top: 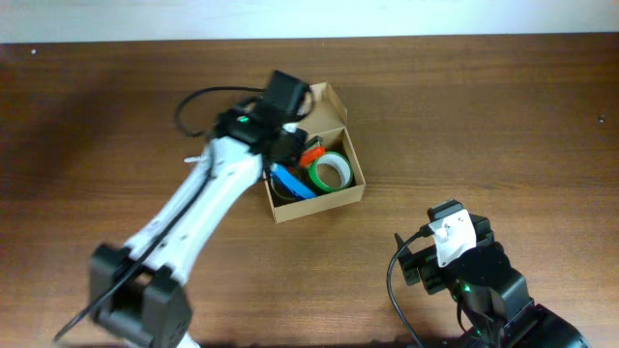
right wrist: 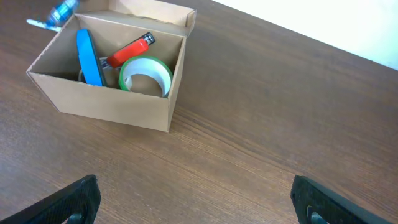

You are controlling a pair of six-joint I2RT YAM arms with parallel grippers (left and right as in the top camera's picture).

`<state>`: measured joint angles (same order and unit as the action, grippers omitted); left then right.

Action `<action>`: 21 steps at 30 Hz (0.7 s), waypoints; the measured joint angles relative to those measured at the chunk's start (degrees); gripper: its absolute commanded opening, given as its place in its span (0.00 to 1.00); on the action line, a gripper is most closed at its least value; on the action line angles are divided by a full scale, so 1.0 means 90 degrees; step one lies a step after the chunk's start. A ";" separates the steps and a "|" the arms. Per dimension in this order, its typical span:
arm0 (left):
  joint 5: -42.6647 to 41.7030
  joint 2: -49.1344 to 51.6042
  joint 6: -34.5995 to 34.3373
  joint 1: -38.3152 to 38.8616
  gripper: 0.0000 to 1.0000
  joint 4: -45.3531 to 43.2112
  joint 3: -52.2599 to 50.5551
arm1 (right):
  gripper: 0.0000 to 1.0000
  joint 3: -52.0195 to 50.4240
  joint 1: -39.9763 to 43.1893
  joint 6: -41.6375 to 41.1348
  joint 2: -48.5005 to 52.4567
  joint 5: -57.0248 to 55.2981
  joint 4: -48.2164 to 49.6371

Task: Pack container
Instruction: 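Carry the blue pen into the box and release it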

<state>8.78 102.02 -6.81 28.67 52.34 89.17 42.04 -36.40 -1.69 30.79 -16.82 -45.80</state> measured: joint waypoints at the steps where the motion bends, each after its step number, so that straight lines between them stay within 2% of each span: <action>1: 0.0002 0.0170 0.0114 0.0090 0.07 0.0080 0.0083 | 0.99 0.0000 0.0000 -0.0005 0.0000 -0.0002 0.0000; 9: 0.0002 0.0942 0.0765 0.0600 0.07 0.0410 0.0209 | 0.99 0.0000 0.0000 -0.0005 0.0000 -0.0002 0.0000; 21: 0.0002 0.1052 0.0962 0.0702 0.07 0.0835 0.0238 | 0.99 0.0000 0.0000 -0.0005 0.0000 -0.0002 0.0000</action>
<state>8.80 111.48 1.85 34.98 59.86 91.31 42.04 -36.40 -1.74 30.79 -16.84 -45.80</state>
